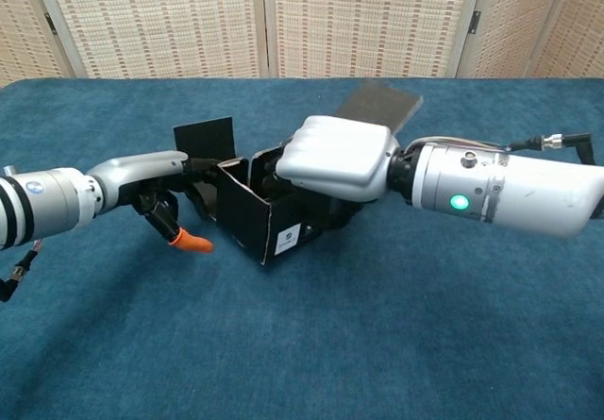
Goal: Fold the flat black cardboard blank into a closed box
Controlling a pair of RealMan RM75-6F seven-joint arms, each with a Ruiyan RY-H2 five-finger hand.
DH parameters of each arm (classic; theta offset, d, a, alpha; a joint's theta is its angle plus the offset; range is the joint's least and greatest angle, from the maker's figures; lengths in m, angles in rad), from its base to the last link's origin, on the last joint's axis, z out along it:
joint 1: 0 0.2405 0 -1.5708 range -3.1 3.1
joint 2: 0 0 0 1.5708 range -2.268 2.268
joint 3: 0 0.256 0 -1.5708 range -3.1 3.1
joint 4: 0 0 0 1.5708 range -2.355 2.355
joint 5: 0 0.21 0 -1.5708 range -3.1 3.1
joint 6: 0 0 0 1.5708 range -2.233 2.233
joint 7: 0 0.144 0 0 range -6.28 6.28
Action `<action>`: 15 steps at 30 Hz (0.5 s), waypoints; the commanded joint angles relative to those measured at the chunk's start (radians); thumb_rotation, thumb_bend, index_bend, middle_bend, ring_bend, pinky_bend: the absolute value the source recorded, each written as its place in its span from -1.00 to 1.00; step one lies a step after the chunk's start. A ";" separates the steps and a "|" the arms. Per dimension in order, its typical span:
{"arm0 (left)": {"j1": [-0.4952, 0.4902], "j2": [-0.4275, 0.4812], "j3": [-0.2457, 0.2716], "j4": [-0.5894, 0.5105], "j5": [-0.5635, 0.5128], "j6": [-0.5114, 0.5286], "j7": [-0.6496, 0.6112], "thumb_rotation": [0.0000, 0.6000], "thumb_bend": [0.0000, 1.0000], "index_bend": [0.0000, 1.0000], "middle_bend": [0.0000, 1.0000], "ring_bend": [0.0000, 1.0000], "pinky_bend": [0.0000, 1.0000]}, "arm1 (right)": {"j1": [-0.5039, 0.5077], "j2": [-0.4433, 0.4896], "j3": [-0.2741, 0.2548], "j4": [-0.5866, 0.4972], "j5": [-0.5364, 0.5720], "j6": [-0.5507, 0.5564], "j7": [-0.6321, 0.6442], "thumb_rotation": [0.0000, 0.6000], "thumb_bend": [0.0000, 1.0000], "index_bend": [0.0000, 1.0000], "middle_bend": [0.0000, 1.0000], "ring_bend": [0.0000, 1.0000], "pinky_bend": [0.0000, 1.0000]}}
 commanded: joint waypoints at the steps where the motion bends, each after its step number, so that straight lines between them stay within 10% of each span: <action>1: 0.005 0.001 -0.001 -0.018 -0.004 0.017 0.016 1.00 -0.54 -0.82 -0.71 -0.69 -0.04 | -0.005 0.007 0.005 -0.002 0.005 0.010 0.013 1.00 -0.87 -0.98 -0.88 0.40 1.00; 13: 0.037 0.060 -0.001 -0.115 0.014 0.085 0.049 1.00 -0.54 -0.95 -0.89 -0.90 -0.25 | -0.077 0.123 0.038 -0.197 0.097 0.044 0.072 1.00 -0.90 -1.00 -0.93 0.34 1.00; 15: 0.067 0.098 0.000 -0.144 0.034 0.140 0.050 1.00 -0.54 -0.96 -0.90 -0.91 -0.25 | -0.162 0.215 0.017 -0.366 0.184 0.045 0.125 1.00 -0.90 -1.00 -0.87 0.34 1.00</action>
